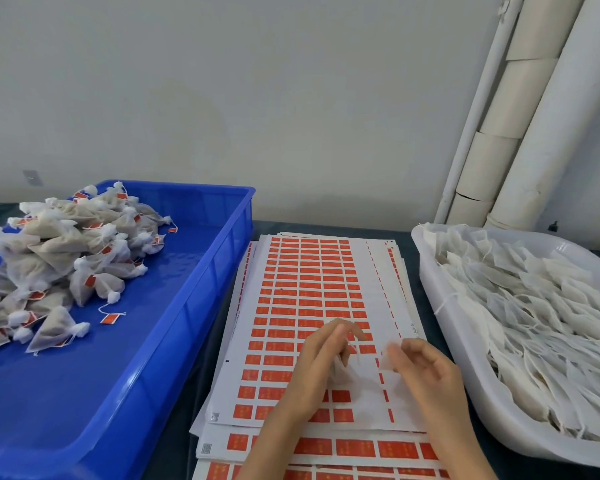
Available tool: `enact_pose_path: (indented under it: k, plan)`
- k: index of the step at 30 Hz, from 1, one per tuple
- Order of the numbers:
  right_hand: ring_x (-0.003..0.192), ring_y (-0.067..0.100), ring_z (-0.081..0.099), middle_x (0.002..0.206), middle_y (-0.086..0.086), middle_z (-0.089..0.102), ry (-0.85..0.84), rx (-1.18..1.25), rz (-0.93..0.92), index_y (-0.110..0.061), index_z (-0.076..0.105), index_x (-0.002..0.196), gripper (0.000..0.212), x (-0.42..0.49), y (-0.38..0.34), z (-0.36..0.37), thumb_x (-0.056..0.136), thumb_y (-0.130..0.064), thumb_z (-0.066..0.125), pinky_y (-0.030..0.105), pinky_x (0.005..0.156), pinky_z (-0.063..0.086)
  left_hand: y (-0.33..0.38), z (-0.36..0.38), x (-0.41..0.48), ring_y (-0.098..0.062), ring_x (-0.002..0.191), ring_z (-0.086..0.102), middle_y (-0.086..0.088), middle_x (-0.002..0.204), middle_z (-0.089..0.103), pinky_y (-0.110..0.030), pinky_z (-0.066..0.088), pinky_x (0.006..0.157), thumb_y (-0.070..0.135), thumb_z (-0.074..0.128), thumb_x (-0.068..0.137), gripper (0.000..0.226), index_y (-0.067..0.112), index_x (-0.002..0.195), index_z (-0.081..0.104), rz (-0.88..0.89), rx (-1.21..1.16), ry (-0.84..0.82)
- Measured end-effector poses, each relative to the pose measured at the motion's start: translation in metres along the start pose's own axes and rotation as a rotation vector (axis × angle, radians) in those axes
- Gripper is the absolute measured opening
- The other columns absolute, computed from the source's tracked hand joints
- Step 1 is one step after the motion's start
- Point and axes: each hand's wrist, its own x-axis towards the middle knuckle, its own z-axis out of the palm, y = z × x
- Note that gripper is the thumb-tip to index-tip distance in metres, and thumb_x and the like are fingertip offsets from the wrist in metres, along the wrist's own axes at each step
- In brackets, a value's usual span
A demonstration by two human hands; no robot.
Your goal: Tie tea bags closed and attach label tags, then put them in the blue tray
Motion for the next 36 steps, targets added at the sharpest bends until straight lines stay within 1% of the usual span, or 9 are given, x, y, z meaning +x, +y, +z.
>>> enact_pose_path:
  k: [5, 7, 9, 13, 16, 19, 25, 33, 36]
  plan:
    - [0.098, -0.008, 0.060, 0.101, -0.026, 0.068, -0.184, -0.058, -0.050, -0.019, 0.070, 0.094, 0.046, -0.003, -0.003, 0.002, 0.088, -0.059, 0.048, 0.014, 0.083, 0.039, 0.006, 0.001, 0.008, -0.010, 0.082, 0.063, -0.009, 0.120, 0.063, -0.029, 0.051, 0.086, 0.034, 0.039, 0.098, 0.019, 0.029, 0.098, 0.057, -0.126, -0.027, 0.011]
    - [0.099, -0.009, 0.060, 0.099, -0.028, 0.068, -0.274, -0.117, -0.053, -0.025, 0.071, 0.092, 0.046, -0.006, -0.002, 0.005, 0.086, -0.063, 0.045, 0.011, 0.084, 0.038, 0.004, 0.002, 0.008, -0.014, 0.099, 0.064, 0.002, 0.112, 0.064, -0.028, 0.051, 0.090, 0.041, 0.037, 0.090, 0.029, 0.026, 0.108, 0.055, -0.055, -0.013, -0.018]
    - [0.099, -0.006, 0.060, 0.095, -0.026, 0.068, -0.318, -0.207, -0.095, -0.032, 0.071, 0.083, 0.041, -0.009, 0.001, 0.011, 0.081, -0.063, 0.044, 0.014, 0.091, 0.038, 0.001, 0.003, 0.006, -0.015, 0.094, 0.067, 0.003, 0.101, 0.065, -0.031, 0.052, 0.085, 0.049, 0.040, 0.084, 0.041, 0.020, 0.110, 0.052, -0.067, -0.069, -0.021]
    - [0.097, -0.017, 0.055, 0.083, -0.031, 0.068, -0.215, -0.263, -0.159, -0.032, 0.073, 0.070, 0.037, -0.011, 0.005, 0.016, 0.081, -0.060, 0.051, 0.011, 0.099, 0.025, -0.009, 0.002, 0.004, -0.014, 0.100, 0.062, 0.009, 0.103, 0.063, -0.029, 0.052, 0.090, 0.067, 0.041, 0.077, 0.050, 0.033, 0.111, 0.054, -0.042, -0.050, -0.037]
    - [0.094, -0.008, 0.062, 0.084, -0.026, 0.071, -0.138, -0.175, -0.080, -0.039, 0.075, 0.073, 0.028, -0.008, 0.003, 0.013, 0.075, -0.059, 0.056, 0.018, 0.092, 0.037, -0.009, 0.002, 0.002, -0.014, 0.073, 0.055, 0.004, 0.077, 0.058, -0.024, 0.049, 0.074, 0.052, 0.050, 0.084, 0.032, 0.028, 0.103, 0.057, -0.051, -0.071, -0.013]
    - [0.082, -0.002, 0.066, 0.078, -0.016, 0.073, -0.059, -0.079, 0.004, -0.034, 0.075, 0.066, 0.034, -0.002, 0.001, 0.007, 0.072, -0.061, 0.055, 0.022, 0.081, 0.044, -0.007, 0.003, 0.002, -0.009, 0.069, 0.053, 0.009, 0.071, 0.057, -0.019, 0.048, 0.070, 0.040, 0.049, 0.087, 0.022, 0.022, 0.097, 0.059, -0.077, -0.041, 0.003]
    - [0.096, 0.019, 0.067, 0.085, -0.002, 0.076, -0.007, 0.076, 0.121, -0.019, 0.077, 0.071, 0.049, 0.003, 0.002, -0.001, 0.072, -0.063, 0.055, 0.048, 0.104, 0.038, -0.012, 0.002, 0.001, -0.012, 0.080, 0.059, 0.010, 0.081, 0.062, -0.023, 0.053, 0.073, 0.038, 0.059, 0.088, 0.005, 0.035, 0.085, 0.060, -0.069, 0.098, 0.025]
    - [0.095, 0.020, 0.068, 0.088, 0.000, 0.074, 0.020, 0.159, 0.098, -0.012, 0.072, 0.076, 0.045, 0.006, 0.004, -0.003, 0.067, -0.056, 0.065, 0.039, 0.093, 0.046, -0.010, -0.001, 0.004, -0.002, 0.082, 0.060, 0.023, 0.079, 0.063, -0.014, 0.048, 0.069, 0.030, 0.066, 0.089, 0.004, 0.032, 0.086, 0.064, -0.022, 0.196, -0.015]
    - [0.090, 0.016, 0.069, 0.091, -0.004, 0.073, 0.059, 0.174, 0.079, -0.028, 0.071, 0.093, 0.041, 0.005, 0.005, -0.004, 0.063, -0.055, 0.067, 0.032, 0.080, 0.050, -0.007, -0.001, 0.002, -0.003, 0.085, 0.060, 0.021, 0.083, 0.066, -0.013, 0.049, 0.071, 0.028, 0.068, 0.088, 0.007, 0.033, 0.083, 0.067, -0.022, 0.182, -0.076]
